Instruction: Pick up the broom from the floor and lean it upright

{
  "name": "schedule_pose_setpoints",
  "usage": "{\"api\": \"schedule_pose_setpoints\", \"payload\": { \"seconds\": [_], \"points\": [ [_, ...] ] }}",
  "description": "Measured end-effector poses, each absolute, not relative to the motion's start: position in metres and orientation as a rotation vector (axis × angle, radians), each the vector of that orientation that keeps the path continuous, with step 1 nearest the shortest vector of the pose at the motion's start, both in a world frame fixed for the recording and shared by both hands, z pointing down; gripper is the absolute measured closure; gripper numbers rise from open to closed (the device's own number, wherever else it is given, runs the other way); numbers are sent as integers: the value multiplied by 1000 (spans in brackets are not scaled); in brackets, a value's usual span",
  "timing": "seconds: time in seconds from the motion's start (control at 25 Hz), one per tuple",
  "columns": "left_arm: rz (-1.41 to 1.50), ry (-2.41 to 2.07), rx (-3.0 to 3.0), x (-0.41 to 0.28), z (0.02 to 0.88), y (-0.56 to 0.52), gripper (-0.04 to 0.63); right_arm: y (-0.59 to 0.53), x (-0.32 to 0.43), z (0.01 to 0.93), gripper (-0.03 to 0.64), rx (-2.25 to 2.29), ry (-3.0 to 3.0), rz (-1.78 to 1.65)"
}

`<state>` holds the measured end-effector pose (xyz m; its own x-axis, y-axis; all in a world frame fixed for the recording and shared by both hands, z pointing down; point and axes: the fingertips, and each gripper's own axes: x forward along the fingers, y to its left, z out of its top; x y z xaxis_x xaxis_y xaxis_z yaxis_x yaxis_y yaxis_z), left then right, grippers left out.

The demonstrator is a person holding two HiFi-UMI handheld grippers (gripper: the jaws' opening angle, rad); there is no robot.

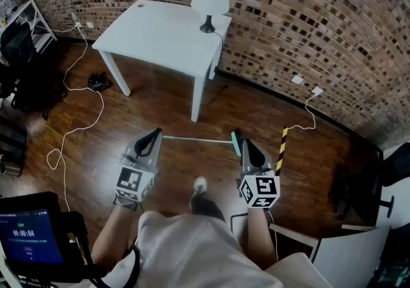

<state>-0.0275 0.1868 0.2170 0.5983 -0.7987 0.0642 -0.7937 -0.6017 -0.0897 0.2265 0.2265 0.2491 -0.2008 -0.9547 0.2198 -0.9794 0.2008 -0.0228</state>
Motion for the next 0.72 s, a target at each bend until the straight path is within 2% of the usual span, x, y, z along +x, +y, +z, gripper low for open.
{"api": "schedule_pose_setpoints", "payload": {
  "seconds": [0.24,0.72],
  "points": [
    [-198,1447,-2732,-6,215,132,595,157,260,237,603,1827,-2332,206],
    [-249,1448,-2781,-8,228,80,595,113,263,253,603,1823,-2287,274]
  ]
}}
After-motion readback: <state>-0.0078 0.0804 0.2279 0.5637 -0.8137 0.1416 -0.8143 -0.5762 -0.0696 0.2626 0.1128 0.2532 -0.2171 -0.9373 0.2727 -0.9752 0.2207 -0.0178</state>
